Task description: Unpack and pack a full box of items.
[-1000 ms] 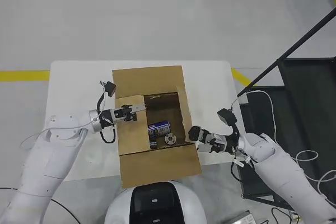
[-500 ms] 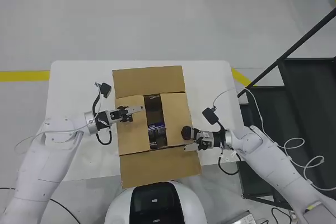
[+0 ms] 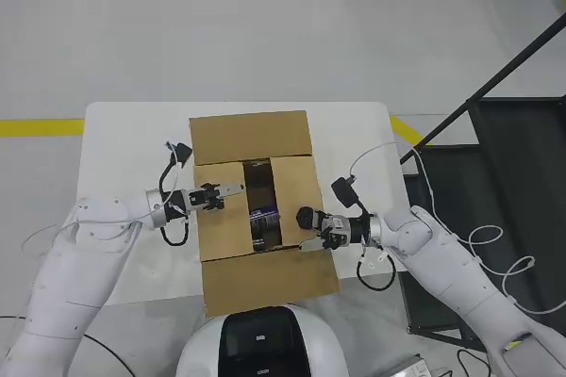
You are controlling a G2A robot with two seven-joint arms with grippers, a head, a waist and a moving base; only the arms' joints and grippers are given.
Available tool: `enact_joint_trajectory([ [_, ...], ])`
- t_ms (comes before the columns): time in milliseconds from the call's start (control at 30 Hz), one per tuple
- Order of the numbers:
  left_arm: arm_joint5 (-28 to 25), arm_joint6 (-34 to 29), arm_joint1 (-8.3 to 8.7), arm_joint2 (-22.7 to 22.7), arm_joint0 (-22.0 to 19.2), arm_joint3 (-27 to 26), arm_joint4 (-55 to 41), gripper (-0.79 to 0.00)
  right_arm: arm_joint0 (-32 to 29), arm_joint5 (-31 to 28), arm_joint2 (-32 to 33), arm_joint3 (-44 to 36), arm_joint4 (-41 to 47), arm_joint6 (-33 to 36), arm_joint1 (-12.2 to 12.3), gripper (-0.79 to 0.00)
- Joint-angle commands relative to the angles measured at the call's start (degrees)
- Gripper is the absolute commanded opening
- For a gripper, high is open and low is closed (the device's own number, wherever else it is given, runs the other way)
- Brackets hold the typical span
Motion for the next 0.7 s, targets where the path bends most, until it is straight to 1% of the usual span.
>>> enact_joint_trajectory([
  [0, -1.47, 0.83, 0.01, -0.84, 0.31, -0.78, -1.99, 0.000, -1.55, 0.00, 2.79, -1.35, 2.12, 1.30, 1.01, 0.000],
  [167, -5.03, 2.03, 0.51, -5.16, 2.13, -3.69, -7.09, 0.000, -8.22, 0.00, 11.34, -5.52, 6.48, 6.48, 3.86, 0.000],
  [233, -5.88, 2.86, 0.78, -7.20, 2.93, -4.58, -8.28, 0.000, -11.48, 0.00, 14.36, -6.33, 5.91, 7.23, 4.89, 0.000],
  [300, -6.42, 3.58, 1.02, -8.92, 3.48, -5.02, -8.77, 0.000, -14.60, 0.00, 16.06, -6.43, 4.98, 7.23, 5.65, 0.000],
  [367, -6.61, 4.08, 1.18, -10.20, 3.64, -4.90, -9.40, 0.000, -16.77, 0.00, 16.50, -5.69, 4.26, 7.22, 6.08, 0.000],
  [467, -6.97, 4.85, 1.30, -11.40, 2.82, -3.62, -9.54, 0.000, -18.22, 0.00, 15.68, -3.50, 4.79, 7.22, 6.17, 0.000],
  [600, -7.60, 6.98, 1.32, -12.13, 0.22, -0.63, -7.66, 0.000, -18.57, 0.00, 13.14, -1.58, 3.07, 7.22, 5.82, 0.000],
  [633, -7.61, 7.45, 1.29, -12.17, -0.65, 0.29, -7.38, 0.000, -18.57, 0.00, 12.47, -1.30, 2.15, 7.22, 5.72, 0.000],
  [667, -7.62, 8.07, 1.26, -12.24, -1.63, 1.41, -6.94, 0.000, -18.27, 0.00, 12.00, -1.08, -0.57, 7.22, 5.71, 0.000],
])
